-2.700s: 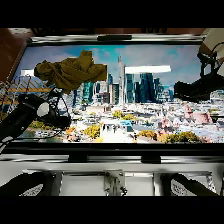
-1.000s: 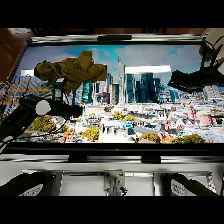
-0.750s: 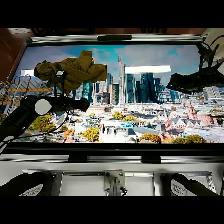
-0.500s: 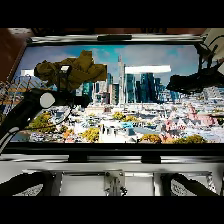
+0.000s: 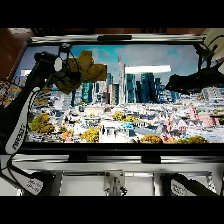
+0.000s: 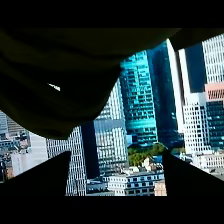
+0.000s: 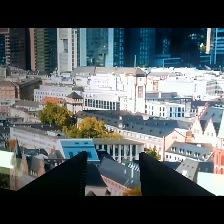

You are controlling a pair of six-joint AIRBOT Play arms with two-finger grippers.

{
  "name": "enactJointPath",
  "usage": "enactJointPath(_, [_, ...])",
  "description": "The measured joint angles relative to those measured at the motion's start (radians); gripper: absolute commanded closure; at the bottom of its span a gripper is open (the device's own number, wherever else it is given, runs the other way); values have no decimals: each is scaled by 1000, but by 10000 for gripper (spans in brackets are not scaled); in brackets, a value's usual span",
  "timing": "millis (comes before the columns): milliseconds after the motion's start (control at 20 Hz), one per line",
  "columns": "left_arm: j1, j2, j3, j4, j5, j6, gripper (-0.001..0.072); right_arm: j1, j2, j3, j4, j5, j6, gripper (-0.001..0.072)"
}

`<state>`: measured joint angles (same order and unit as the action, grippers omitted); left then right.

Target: Fold the shirts.

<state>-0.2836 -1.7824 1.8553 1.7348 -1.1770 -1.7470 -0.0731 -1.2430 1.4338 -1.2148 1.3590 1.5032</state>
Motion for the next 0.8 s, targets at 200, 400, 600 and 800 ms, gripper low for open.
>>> enactJointPath(200, [77, -113, 98, 15, -20, -117, -13, 0, 0, 0, 5, -1, 6, 263])
enactJointPath(400, [122, -189, 125, -12, 3, -198, -13, 0, 0, 0, 8, -5, 11, 263])
enactJointPath(600, [135, -253, 132, -71, 39, -225, 37, 0, 0, 0, 9, -5, 14, 263])
enactJointPath(800, [139, -286, 137, -134, 58, -232, 657, 0, 0, 0, 9, -6, 14, 263])
